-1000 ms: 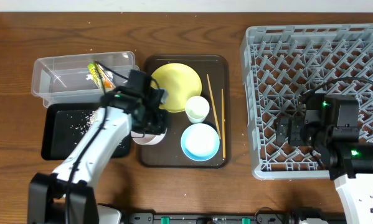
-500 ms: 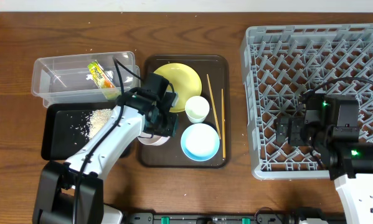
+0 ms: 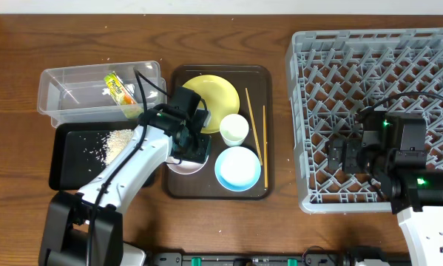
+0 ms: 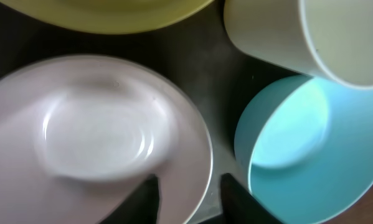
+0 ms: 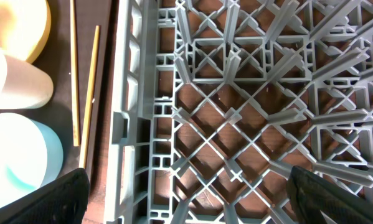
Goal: Sort waste into correct bins and load items into the dishwasher rack
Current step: 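Return the emptied bowl to the brown tray and release it, then grasp the white cup with the left gripper and lift it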
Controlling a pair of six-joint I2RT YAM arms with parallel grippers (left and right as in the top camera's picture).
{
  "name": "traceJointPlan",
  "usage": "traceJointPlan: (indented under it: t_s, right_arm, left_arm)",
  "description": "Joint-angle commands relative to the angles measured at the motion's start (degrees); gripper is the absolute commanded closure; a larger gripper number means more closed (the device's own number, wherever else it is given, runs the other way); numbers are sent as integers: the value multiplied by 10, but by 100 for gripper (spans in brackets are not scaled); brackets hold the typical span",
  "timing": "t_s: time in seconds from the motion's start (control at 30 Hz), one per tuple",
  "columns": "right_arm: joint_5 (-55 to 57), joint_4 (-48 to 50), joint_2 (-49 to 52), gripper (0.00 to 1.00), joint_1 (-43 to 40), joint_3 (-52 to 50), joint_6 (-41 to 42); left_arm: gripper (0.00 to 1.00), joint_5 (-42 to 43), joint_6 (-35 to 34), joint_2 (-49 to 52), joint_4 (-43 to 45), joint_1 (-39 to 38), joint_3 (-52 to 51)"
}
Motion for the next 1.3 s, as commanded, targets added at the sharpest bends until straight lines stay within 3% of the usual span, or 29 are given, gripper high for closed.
traceJointPlan:
  t_s: [0.0,0.07,0.33,0.77,0.8,0.9,1.0,1.17,1.27]
  right_arm:
    - [-2,0,0,1,6,11,4]
    - [-2,-1,0,1,6,11,4]
    - [-2,1,0,1,6,11,4]
    - [-2,1,0,1,6,11,4]
    - [-2,1,0,1,6,11,4]
    - [-2,1,0,1,6,11,4]
    - [-2,1,0,1,6,11,4]
    - [-2,0,0,1,6,11,4]
    - [0,-1,0,1,6,11,3]
  left_arm:
    - [55,-4,0,-20,1,0,41]
    - [51,-3,0,-34,24,-1,54]
    - [51,-3,-40,-22,136,-1,52]
    - [51,43,-76,82,154,-9,52]
    - [53,43,-76,90,154,-9,52]
    - [74,43,-93,103,155,-9,52]
    - [87,43,-102,100,171,-9,52]
    - [94,57,-134,87,198,-4,52]
    - [94,130,-149,74,204,9,53]
